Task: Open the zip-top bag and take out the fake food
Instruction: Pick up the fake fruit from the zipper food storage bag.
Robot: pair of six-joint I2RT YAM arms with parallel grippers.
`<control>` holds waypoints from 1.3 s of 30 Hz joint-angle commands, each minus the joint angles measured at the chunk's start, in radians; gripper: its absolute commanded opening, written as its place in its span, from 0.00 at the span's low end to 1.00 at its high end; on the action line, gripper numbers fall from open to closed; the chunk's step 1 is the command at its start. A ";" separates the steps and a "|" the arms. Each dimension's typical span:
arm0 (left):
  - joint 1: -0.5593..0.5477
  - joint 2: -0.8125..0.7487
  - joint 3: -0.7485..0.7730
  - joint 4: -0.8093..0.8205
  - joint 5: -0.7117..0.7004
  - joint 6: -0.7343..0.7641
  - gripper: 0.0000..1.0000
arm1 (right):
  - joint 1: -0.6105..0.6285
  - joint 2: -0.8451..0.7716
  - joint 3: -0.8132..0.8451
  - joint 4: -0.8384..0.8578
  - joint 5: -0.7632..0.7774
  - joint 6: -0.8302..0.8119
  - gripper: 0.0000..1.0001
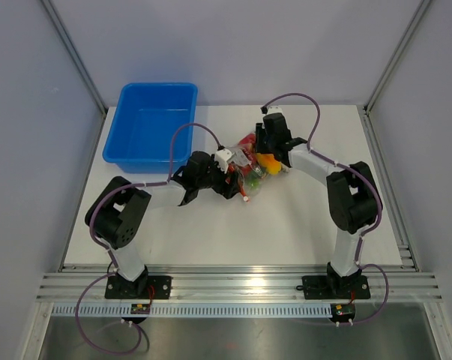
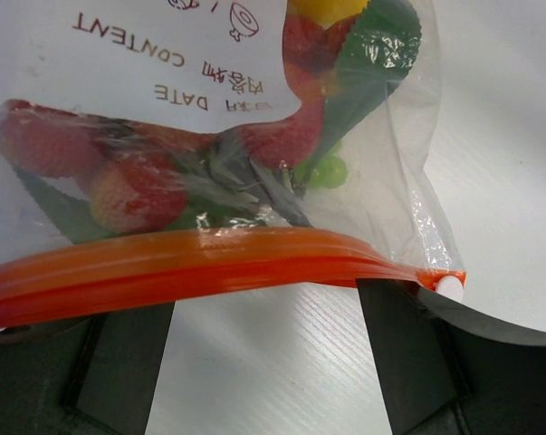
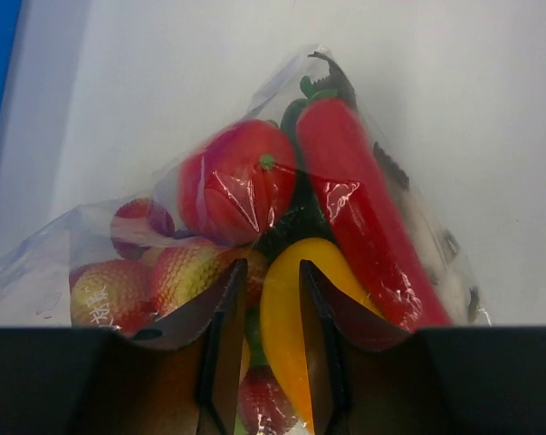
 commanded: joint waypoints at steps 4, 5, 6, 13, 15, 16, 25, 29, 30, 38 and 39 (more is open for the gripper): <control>-0.012 -0.001 0.046 0.027 -0.051 -0.006 0.81 | 0.003 0.042 0.024 0.005 -0.089 0.066 0.34; -0.018 0.008 0.055 0.024 -0.058 -0.011 0.81 | 0.004 0.045 0.024 0.005 -0.101 0.071 0.33; -0.021 0.011 0.063 0.016 -0.076 -0.023 0.81 | 0.009 0.050 0.021 0.005 -0.108 0.077 0.33; -0.032 0.047 0.112 -0.017 -0.124 -0.046 0.76 | 0.042 0.041 -0.034 0.028 -0.083 0.088 0.31; -0.035 0.050 0.115 -0.022 -0.114 -0.044 0.74 | 0.042 0.038 -0.040 0.036 -0.086 0.092 0.30; -0.037 0.051 0.120 -0.027 -0.113 -0.044 0.73 | 0.045 0.036 -0.040 0.037 -0.086 0.094 0.30; -0.043 0.131 0.201 -0.139 -0.119 -0.028 0.54 | 0.050 0.027 -0.048 0.031 -0.079 0.092 0.28; -0.044 0.133 0.204 -0.140 -0.072 -0.015 0.31 | 0.049 0.027 -0.046 0.028 -0.066 0.092 0.25; -0.044 0.133 0.204 -0.143 -0.058 -0.015 0.24 | 0.049 0.027 -0.045 0.025 -0.062 0.088 0.24; -0.044 0.081 0.189 -0.145 -0.070 0.008 0.00 | 0.047 0.022 -0.036 -0.016 0.073 0.089 0.00; -0.044 0.059 0.174 -0.134 -0.082 0.012 0.00 | 0.046 0.021 -0.036 -0.018 0.084 0.088 0.00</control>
